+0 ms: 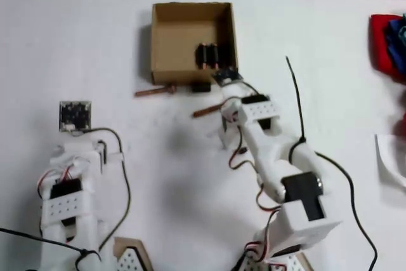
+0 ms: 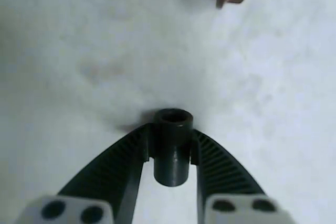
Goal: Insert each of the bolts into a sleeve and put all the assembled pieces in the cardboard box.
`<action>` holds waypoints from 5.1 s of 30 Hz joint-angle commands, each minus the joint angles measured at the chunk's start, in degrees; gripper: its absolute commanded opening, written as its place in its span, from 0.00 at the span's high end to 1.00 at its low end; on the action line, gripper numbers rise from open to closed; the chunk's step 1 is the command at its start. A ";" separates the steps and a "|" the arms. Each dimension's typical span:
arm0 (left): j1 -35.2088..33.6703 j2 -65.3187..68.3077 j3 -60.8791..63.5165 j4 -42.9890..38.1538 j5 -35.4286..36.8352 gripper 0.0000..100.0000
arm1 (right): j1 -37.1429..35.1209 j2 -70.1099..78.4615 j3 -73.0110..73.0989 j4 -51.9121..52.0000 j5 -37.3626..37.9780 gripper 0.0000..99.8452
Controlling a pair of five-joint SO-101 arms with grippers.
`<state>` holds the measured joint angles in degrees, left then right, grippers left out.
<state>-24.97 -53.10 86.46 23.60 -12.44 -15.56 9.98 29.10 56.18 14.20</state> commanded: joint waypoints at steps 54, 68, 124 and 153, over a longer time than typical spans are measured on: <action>24.35 102.86 -129.54 49.05 -64.70 0.81 | 5.67 -22.90 24.26 -21.58 -4.13 0.98; 26.90 106.81 -131.12 53.10 -65.05 0.81 | 5.67 -22.90 24.26 -21.58 -4.13 0.98; 35.34 106.46 -139.82 77.10 -58.99 0.84 | 8.66 -25.54 24.70 -21.67 -7.38 0.98; 45.63 110.07 -139.74 68.48 -59.08 0.84 | 8.92 -25.54 24.79 -21.58 -7.38 0.98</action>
<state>19.52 56.70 -51.56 92.26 -72.04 -7.12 -12.35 54.07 35.52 7.08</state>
